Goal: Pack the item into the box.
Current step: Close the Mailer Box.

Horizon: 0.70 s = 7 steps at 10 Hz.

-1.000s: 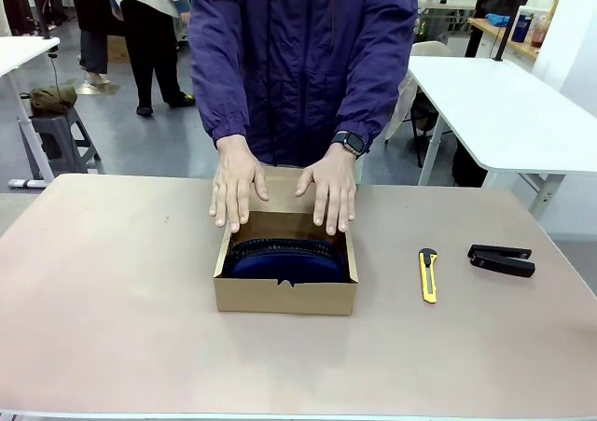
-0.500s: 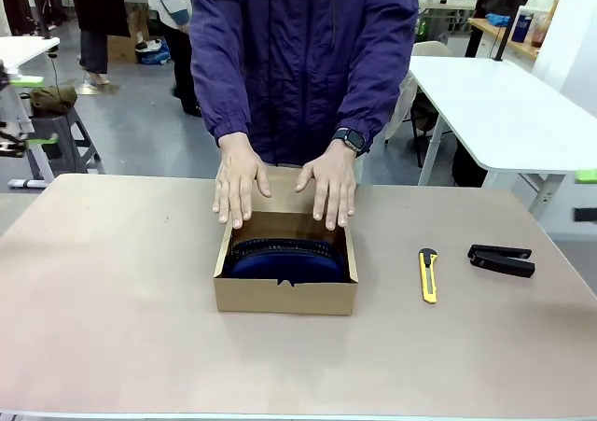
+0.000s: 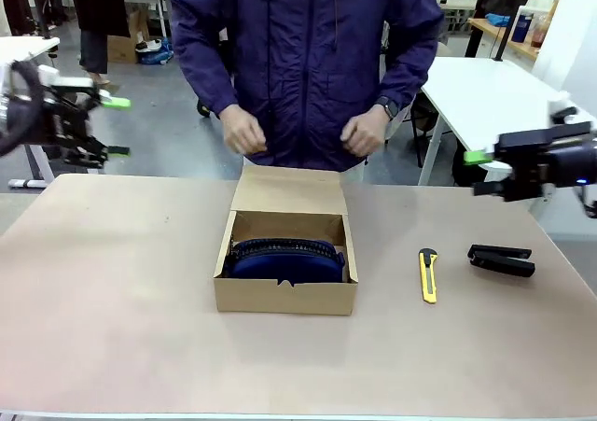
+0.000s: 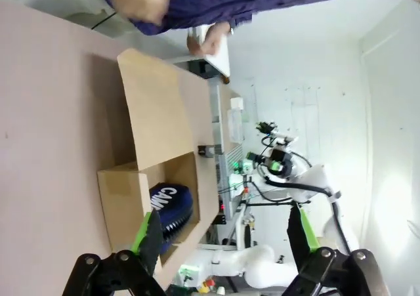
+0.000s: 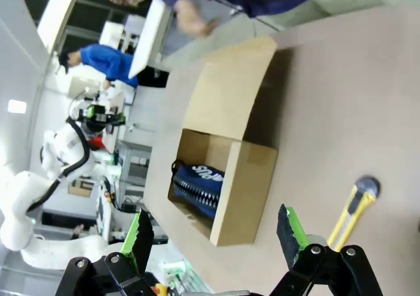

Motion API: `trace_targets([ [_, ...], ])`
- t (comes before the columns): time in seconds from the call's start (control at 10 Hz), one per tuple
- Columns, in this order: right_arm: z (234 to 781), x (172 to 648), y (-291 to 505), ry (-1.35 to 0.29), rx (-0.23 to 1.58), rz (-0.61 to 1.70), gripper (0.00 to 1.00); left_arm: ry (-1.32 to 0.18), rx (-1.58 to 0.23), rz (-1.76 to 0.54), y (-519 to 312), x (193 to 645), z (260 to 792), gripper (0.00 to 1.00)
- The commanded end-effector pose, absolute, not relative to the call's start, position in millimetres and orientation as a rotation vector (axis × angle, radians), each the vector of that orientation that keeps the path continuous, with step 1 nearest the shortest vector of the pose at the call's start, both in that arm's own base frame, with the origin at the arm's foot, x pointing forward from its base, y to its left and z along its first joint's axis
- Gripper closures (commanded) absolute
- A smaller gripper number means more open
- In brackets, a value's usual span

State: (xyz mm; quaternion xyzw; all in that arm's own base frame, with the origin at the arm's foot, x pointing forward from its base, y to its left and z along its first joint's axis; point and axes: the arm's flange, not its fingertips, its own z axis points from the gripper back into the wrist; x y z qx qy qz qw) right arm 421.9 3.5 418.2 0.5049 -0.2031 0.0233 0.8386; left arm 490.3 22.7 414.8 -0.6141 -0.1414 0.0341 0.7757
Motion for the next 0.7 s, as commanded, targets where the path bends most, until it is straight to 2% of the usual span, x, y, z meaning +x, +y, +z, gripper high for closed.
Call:
trace_targets([
  [0.0,392.1,462.9,22.2,-0.452,1.068,0.067,0.0,-0.365,-1.309,0.029,-1.0,509.3,391.4,0.0],
  [0.2,364.0,491.8,50.6,-0.334,1.111,-0.021,0.0,-0.418,-1.198,-0.073,-37.5,531.6,358.1,0.0],
  [0.4,347.4,503.6,61.2,-0.306,1.119,-0.014,0.0,-0.432,-1.146,-0.106,-53.3,544.8,337.3,0.0],
  [0.5,347.3,501.3,61.4,-0.274,1.139,-0.03,0.0,-0.424,-1.161,-0.061,-49.6,549.5,338.3,0.0],
  [0.6,340.8,493.3,56.8,-0.298,1.108,0.008,0.0,-0.327,-1.131,0.076,-16.5,542.9,365.9,0.0],
])
